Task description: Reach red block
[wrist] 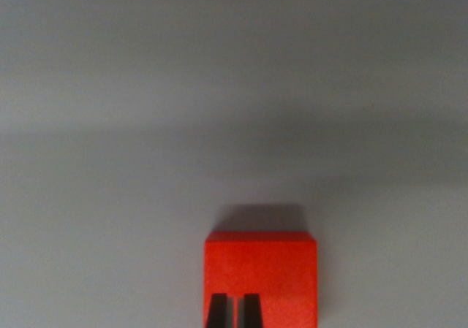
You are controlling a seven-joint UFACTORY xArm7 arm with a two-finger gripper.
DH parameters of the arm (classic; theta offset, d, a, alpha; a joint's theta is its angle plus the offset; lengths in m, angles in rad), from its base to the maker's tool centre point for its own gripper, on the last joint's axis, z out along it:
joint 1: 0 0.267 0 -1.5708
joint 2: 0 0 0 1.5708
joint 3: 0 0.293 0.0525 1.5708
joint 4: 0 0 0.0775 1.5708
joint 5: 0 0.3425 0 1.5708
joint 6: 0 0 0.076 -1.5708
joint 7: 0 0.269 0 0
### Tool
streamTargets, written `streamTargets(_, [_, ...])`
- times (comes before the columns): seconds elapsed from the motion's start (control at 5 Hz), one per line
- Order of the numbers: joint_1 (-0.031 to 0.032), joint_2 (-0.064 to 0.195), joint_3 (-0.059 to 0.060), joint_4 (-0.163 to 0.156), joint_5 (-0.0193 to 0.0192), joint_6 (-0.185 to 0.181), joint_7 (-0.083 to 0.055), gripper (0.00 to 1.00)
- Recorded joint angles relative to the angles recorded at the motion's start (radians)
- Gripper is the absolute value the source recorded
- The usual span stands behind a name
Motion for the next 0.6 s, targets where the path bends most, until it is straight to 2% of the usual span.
streamTargets(0.2, [-0.0049, 0.022, -0.002, -0.004, 0.0007, -0.024, -0.005, 0.0])
streamTargets(0.4, [-0.0049, 0.022, -0.002, -0.004, 0.0007, -0.024, -0.005, 0.0])
streamTargets(0.6, [-0.0088, 0.039, -0.003, -0.007, 0.0012, -0.043, -0.009, 0.0])
